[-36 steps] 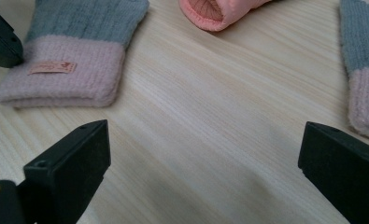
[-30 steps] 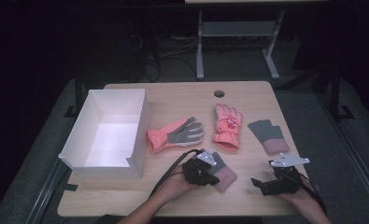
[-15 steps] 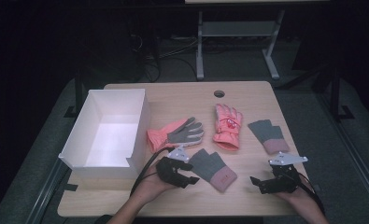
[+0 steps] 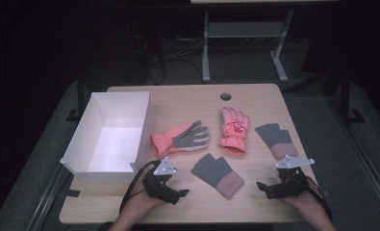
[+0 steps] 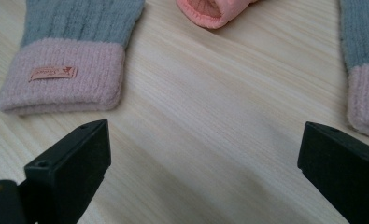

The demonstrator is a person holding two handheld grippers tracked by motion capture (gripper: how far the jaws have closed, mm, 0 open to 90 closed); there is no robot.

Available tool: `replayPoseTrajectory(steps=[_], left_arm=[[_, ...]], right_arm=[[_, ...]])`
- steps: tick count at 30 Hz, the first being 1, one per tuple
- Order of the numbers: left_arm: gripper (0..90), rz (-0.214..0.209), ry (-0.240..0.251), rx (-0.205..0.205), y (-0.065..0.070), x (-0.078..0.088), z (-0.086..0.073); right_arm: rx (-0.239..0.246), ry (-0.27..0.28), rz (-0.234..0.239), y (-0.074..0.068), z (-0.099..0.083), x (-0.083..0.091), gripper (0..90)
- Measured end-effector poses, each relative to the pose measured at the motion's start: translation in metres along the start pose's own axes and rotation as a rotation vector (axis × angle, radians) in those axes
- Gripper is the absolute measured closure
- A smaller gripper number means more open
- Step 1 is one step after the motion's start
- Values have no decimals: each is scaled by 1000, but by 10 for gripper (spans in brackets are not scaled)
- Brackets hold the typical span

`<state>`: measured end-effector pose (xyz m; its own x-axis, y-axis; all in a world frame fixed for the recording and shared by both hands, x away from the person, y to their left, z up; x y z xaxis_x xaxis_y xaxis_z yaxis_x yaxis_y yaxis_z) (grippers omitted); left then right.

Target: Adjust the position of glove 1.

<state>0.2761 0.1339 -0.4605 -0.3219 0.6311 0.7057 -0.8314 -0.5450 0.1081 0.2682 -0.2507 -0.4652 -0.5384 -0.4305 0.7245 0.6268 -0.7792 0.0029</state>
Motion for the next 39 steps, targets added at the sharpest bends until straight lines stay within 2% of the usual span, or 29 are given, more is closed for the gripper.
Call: replayPoseTrajectory(steps=[5, 8, 18, 20, 23, 28, 31, 33, 37, 39], left_arm=[[137, -16, -30, -1, 0, -6, -2], [137, -23, -20, 8, 0, -5, -1], [139, -25, -29, 4, -1, -6, -1], [139, -25, -28, 7, -1, -6, -1], [140, -29, -29, 14, -1, -7, -1], [140, -37, -38, 1, 0, -8, -2], [140, -38, -46, -8, -1, -9, -2], [140, -41, -44, 3, -1, -9, -2], [140, -46, -38, 14, 0, -11, -2], [140, -46, -43, 7, 0, -11, -3]], right_arm=[[-2, 17, -7, 2, 7, 2, 58], [-6, 27, -7, 8, 13, 1, 62], [-43, 45, -59, 38, 39, -5, 70], [-40, 52, -60, 43, 43, -6, 146], [-49, 49, -83, 52, 48, -9, 144], [-92, 31, -126, 70, 53, -16, 164], [-117, 31, -143, 82, 54, -19, 250], [-141, 27, -145, 90, 55, -22, 311], [-168, 20, -183, 104, 57, -26, 441], [-176, 16, -203, 110, 57, -29, 511]])
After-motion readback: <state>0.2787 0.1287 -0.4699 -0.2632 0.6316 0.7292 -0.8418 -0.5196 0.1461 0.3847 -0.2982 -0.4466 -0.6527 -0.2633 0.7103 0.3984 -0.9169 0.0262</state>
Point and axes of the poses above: each handheld gripper's, and its own axes: x roughly backward along the jaws, z roughly out of its top, y roughly to its right, the point moved 2 cm from there along -x, roughly forward along the jaws, and after that the axes turned 4 degrees about x, right-handed, at the moved point
